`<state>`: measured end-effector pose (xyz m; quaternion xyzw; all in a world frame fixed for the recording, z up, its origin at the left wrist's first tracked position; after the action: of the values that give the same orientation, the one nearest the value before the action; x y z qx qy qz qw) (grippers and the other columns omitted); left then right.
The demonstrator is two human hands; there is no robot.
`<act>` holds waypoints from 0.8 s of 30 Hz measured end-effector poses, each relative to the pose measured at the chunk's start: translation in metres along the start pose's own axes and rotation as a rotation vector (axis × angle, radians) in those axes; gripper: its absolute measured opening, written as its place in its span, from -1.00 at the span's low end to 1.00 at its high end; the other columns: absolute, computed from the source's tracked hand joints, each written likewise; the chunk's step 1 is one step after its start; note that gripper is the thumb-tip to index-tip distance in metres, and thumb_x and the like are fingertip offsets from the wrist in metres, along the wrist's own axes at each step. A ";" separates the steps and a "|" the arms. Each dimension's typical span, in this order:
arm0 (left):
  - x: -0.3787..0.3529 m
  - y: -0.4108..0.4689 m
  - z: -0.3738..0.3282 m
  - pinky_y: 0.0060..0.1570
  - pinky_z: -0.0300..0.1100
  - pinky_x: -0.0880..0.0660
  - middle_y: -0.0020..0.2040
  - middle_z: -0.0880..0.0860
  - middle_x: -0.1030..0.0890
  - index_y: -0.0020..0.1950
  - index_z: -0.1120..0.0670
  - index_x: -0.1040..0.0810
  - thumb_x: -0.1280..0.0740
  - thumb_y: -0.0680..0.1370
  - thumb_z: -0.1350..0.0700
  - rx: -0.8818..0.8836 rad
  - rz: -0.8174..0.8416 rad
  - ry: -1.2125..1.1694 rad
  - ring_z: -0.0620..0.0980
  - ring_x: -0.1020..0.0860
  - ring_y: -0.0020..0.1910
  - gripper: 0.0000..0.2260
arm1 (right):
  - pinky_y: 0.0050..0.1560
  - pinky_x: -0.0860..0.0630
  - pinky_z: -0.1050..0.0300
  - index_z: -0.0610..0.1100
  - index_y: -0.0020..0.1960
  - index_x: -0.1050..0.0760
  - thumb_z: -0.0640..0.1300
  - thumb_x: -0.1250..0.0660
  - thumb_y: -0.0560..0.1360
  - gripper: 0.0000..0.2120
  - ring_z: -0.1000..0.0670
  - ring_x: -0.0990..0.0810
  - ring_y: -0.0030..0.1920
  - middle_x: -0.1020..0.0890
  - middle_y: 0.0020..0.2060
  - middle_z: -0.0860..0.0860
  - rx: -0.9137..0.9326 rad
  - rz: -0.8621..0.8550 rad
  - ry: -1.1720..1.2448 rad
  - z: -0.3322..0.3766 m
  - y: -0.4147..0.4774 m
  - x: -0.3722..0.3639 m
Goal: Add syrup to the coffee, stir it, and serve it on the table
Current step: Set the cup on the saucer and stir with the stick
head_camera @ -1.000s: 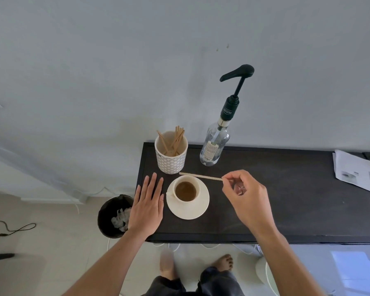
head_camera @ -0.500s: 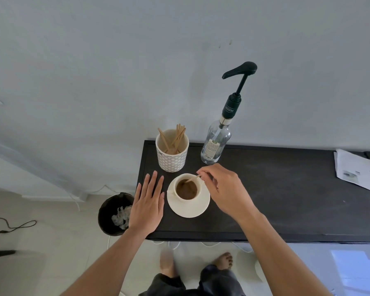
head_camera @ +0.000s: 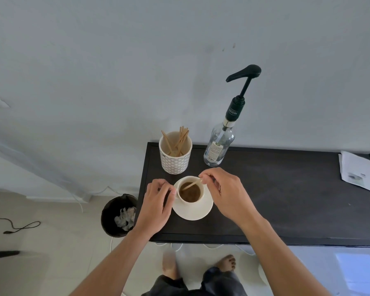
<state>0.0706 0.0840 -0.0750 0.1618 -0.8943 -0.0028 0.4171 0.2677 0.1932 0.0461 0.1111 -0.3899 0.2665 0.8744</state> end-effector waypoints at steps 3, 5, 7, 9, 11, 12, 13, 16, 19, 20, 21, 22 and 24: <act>-0.005 0.002 -0.002 0.07 0.03 -0.66 0.19 -0.07 -0.44 0.20 -0.01 -0.55 -0.17 0.84 -0.05 -0.004 0.055 -0.028 -0.06 -0.55 0.07 -0.79 | -0.03 -0.54 0.35 0.02 0.27 -0.68 0.00 -0.34 0.78 -0.83 0.18 -0.66 -0.07 -0.73 0.06 0.16 -0.005 -0.040 -0.059 -0.010 0.004 0.010; -0.010 0.002 0.000 -0.02 0.06 -0.67 0.11 -0.08 -0.46 0.17 -0.02 -0.54 -0.13 0.85 -0.07 0.036 0.097 -0.084 -0.08 -0.60 -0.05 -0.76 | -0.06 -0.53 0.33 0.04 0.25 -0.67 0.00 -0.33 0.79 -0.84 0.18 -0.64 -0.10 -0.71 0.04 0.17 -0.004 -0.041 -0.122 -0.016 0.001 0.015; -0.014 0.000 0.003 -0.03 0.09 -0.64 0.02 -0.09 -0.53 0.12 -0.04 -0.53 -0.10 0.85 -0.09 0.094 0.116 -0.143 -0.07 -0.62 -0.08 -0.73 | -0.10 -0.49 0.36 0.06 0.21 -0.65 -0.01 -0.31 0.80 -0.86 0.18 -0.63 -0.13 -0.68 0.00 0.19 -0.011 -0.024 -0.137 -0.018 -0.006 0.015; -0.018 -0.001 0.004 -0.09 0.08 -0.60 -0.13 -0.10 -0.58 0.02 -0.08 -0.49 -0.11 0.85 -0.10 0.157 0.141 -0.236 -0.08 -0.61 -0.17 -0.71 | -0.17 -0.47 0.37 0.05 0.18 -0.64 -0.02 -0.31 0.79 -0.87 0.20 -0.63 -0.12 -0.66 -0.02 0.22 -0.012 -0.003 -0.109 -0.015 -0.013 0.010; -0.021 -0.003 0.002 -0.24 -0.04 -0.53 -0.27 -0.08 -0.57 -0.04 -0.11 -0.45 -0.13 0.85 -0.09 0.208 0.165 -0.320 -0.10 -0.56 -0.31 -0.70 | -0.16 -0.50 0.37 0.03 0.18 -0.66 -0.02 -0.32 0.78 -0.86 0.25 -0.62 -0.07 -0.67 -0.02 0.21 -0.014 0.009 -0.043 -0.009 -0.018 0.000; -0.022 -0.003 0.001 -0.28 -0.13 -0.49 -0.29 -0.10 -0.57 -0.05 -0.12 -0.45 -0.13 0.85 -0.08 0.223 0.170 -0.336 -0.11 -0.55 -0.34 -0.71 | -0.13 -0.51 0.37 0.01 0.19 -0.67 -0.02 -0.33 0.78 -0.85 0.24 -0.63 -0.06 -0.69 0.00 0.19 -0.015 0.000 -0.004 -0.007 -0.018 -0.004; -0.023 -0.003 0.000 -0.29 -0.21 -0.46 -0.29 -0.14 -0.58 -0.05 -0.14 -0.44 -0.13 0.85 -0.07 0.232 0.171 -0.339 -0.13 -0.55 -0.34 -0.71 | -0.10 -0.52 0.37 0.01 0.19 -0.68 -0.02 -0.33 0.78 -0.85 0.23 -0.64 -0.04 -0.71 0.03 0.18 -0.018 -0.020 0.024 -0.006 -0.017 -0.007; -0.024 -0.002 0.002 -0.26 -0.25 -0.44 -0.24 -0.20 -0.59 -0.05 -0.15 -0.44 -0.14 0.85 -0.08 0.239 0.161 -0.332 -0.15 -0.56 -0.28 -0.71 | 0.00 -0.59 0.28 0.00 0.21 -0.69 -0.08 -0.36 0.77 -0.87 0.16 -0.66 -0.01 -0.73 0.06 0.17 -0.031 -0.116 0.033 -0.013 -0.014 -0.002; -0.024 0.000 0.003 -0.24 -0.26 -0.43 -0.18 -0.14 -0.60 -0.04 -0.11 -0.44 -0.13 0.85 -0.08 0.234 0.152 -0.320 -0.11 -0.56 -0.24 -0.71 | -0.01 -0.61 0.17 -0.01 0.22 -0.68 -0.10 -0.35 0.77 -0.87 0.15 -0.62 -0.05 -0.70 0.03 0.17 -0.053 -0.185 -0.047 -0.024 -0.017 0.013; -0.024 0.000 0.002 -0.24 -0.26 -0.42 -0.17 -0.14 -0.60 -0.04 -0.10 -0.44 -0.13 0.85 -0.08 0.227 0.149 -0.319 -0.10 -0.57 -0.23 -0.71 | -0.03 -0.59 0.19 -0.01 0.20 -0.67 -0.10 -0.34 0.78 -0.87 0.16 -0.61 -0.06 -0.69 0.03 0.17 -0.055 -0.185 -0.070 -0.026 -0.019 0.016; -0.024 0.001 0.002 -0.24 -0.25 -0.43 -0.16 -0.13 -0.61 -0.03 -0.09 -0.45 -0.13 0.85 -0.07 0.222 0.145 -0.318 -0.09 -0.58 -0.22 -0.71 | -0.04 -0.56 0.23 0.00 0.17 -0.66 -0.10 -0.33 0.78 -0.87 0.16 -0.60 -0.06 -0.68 0.02 0.18 -0.051 -0.175 -0.081 -0.026 -0.022 0.016; -0.025 0.001 0.003 -0.24 -0.22 -0.45 -0.13 -0.13 -0.62 -0.02 -0.08 -0.46 -0.13 0.85 -0.07 0.219 0.141 -0.319 -0.06 -0.61 -0.19 -0.72 | -0.05 -0.52 0.27 0.00 0.16 -0.66 -0.09 -0.32 0.78 -0.87 0.17 -0.60 -0.06 -0.68 0.01 0.18 -0.042 -0.156 -0.076 -0.024 -0.024 0.014; -0.027 0.001 0.004 -0.20 -0.17 -0.52 -0.08 -0.11 -0.64 0.01 -0.08 -0.49 -0.14 0.85 -0.08 0.222 0.138 -0.311 0.00 -0.65 -0.11 -0.73 | -0.06 -0.50 0.29 0.00 0.15 -0.67 -0.09 -0.33 0.78 -0.87 0.18 -0.61 -0.04 -0.69 0.01 0.19 -0.022 -0.111 -0.033 -0.018 -0.027 0.003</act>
<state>0.0832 0.0926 -0.0971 0.1427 -0.9518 0.0992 0.2527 0.2957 0.1792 0.0369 0.1274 -0.4002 0.2116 0.8825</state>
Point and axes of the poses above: each hand's wrist, its own y-axis towards the middle knuckle, its own x-axis out of the back of the hand, z = x × y, the point moved 9 cm from there along y, towards the middle knuckle
